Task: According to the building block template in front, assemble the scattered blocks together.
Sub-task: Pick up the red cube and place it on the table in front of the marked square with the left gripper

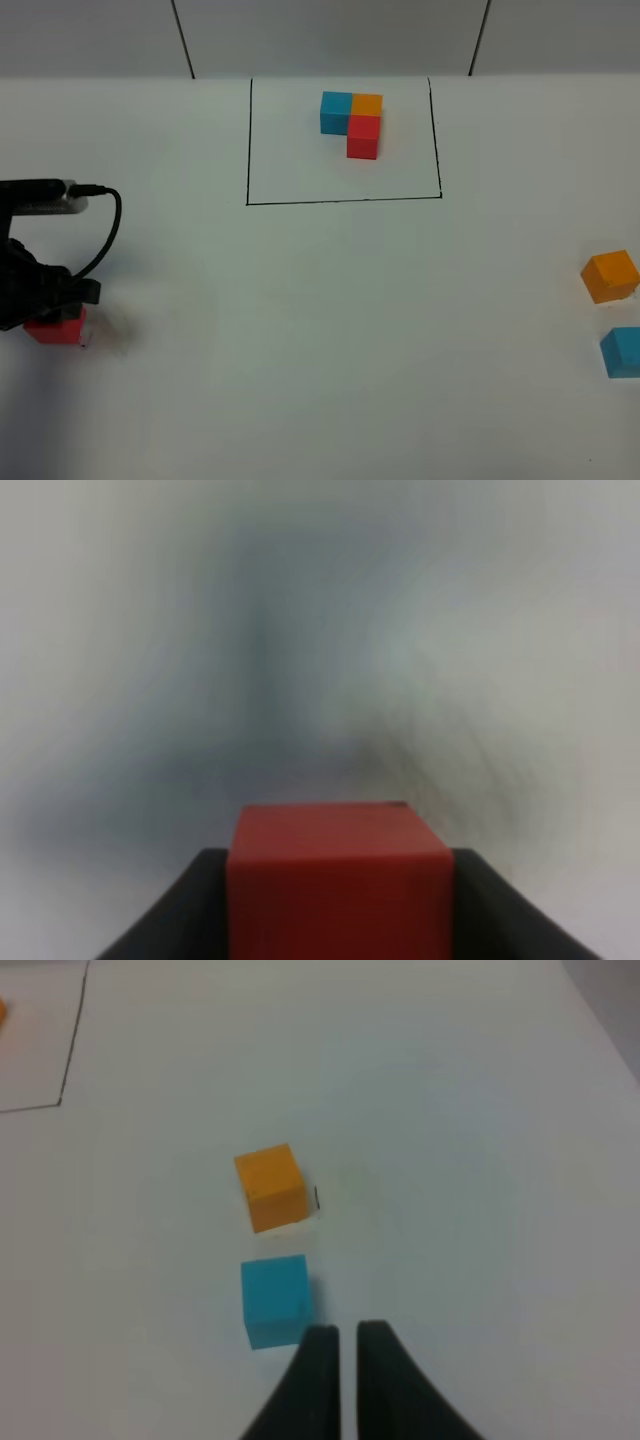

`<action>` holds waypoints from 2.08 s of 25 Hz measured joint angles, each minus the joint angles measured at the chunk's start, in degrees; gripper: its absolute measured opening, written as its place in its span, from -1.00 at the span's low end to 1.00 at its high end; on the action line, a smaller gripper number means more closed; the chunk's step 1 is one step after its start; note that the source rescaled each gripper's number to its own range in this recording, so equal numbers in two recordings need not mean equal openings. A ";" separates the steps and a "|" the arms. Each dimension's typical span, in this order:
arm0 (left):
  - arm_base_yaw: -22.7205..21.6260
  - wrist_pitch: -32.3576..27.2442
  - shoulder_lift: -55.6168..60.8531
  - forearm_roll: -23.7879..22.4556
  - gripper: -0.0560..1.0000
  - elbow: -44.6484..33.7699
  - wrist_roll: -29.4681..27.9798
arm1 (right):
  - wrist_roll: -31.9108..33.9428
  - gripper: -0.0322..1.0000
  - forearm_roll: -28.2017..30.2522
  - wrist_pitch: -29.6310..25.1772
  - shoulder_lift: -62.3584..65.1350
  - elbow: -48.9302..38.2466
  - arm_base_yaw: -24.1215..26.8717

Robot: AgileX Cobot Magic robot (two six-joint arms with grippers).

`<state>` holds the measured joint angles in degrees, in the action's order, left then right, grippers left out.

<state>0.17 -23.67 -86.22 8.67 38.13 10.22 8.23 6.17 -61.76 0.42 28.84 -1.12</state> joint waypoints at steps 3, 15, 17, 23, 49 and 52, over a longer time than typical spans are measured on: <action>0.00 -4.89 5.67 0.00 0.15 2.04 0.54 | 0.00 -0.92 0.00 0.00 0.00 0.00 0.00; 2.44 -11.67 15.36 3.11 0.15 3.53 19.58 | 0.00 -0.92 0.00 0.00 0.00 0.00 0.00; 3.21 -11.67 15.36 5.02 0.15 3.53 28.48 | 0.00 -0.92 0.00 0.00 0.00 0.00 0.00; 3.43 -12.68 15.36 14.26 0.15 3.53 59.29 | 0.00 -0.92 0.00 0.00 0.00 0.00 0.00; 9.09 -15.63 9.71 23.05 0.15 8.82 78.53 | 0.00 -0.92 0.00 0.00 0.00 0.00 0.00; 12.88 -15.52 5.77 23.09 0.15 13.44 76.74 | 0.00 -0.92 0.00 0.00 0.00 0.00 0.00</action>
<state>13.05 -39.19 -80.44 31.76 51.57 86.97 8.23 6.17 -61.76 0.42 28.84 -1.12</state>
